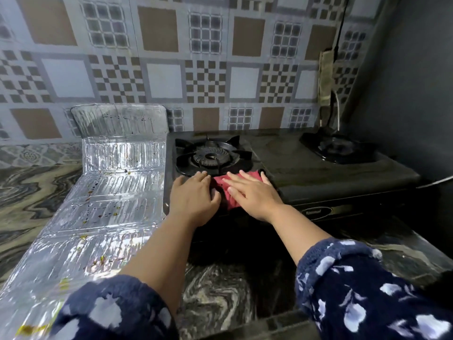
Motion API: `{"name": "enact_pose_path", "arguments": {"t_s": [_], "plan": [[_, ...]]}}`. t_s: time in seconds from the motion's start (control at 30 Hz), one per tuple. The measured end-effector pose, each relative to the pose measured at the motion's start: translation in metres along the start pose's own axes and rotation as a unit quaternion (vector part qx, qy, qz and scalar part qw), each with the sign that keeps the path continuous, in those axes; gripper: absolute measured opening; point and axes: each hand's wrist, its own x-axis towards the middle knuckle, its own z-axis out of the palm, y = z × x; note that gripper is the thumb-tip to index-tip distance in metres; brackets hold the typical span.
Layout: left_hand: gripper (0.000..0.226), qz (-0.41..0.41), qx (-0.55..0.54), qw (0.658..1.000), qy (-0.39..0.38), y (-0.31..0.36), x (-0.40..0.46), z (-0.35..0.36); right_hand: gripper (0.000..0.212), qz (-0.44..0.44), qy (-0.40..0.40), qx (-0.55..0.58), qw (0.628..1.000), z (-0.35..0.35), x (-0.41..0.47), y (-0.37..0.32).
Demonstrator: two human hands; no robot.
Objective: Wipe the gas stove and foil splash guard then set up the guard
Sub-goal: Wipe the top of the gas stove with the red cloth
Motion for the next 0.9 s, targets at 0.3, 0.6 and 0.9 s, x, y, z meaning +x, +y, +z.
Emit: {"name": "enact_pose_path", "arguments": {"t_s": [0.3,0.6,0.9], "plan": [[0.051,-0.023,-0.007,1.000,0.019,0.079,0.010,0.017,0.045,0.092,-0.024,-0.003,0.995,-0.034,-0.028,0.133],[0.052,-0.112,0.001,0.993,0.035,0.081,-0.003,0.020,0.048,0.015,-0.043,-0.026,0.999,-0.016,-0.009,0.049],[0.044,-0.061,0.011,0.997,0.045,0.108,0.003,0.013,0.045,-0.027,0.022,0.035,0.999,-0.018,-0.031,0.089]]}}
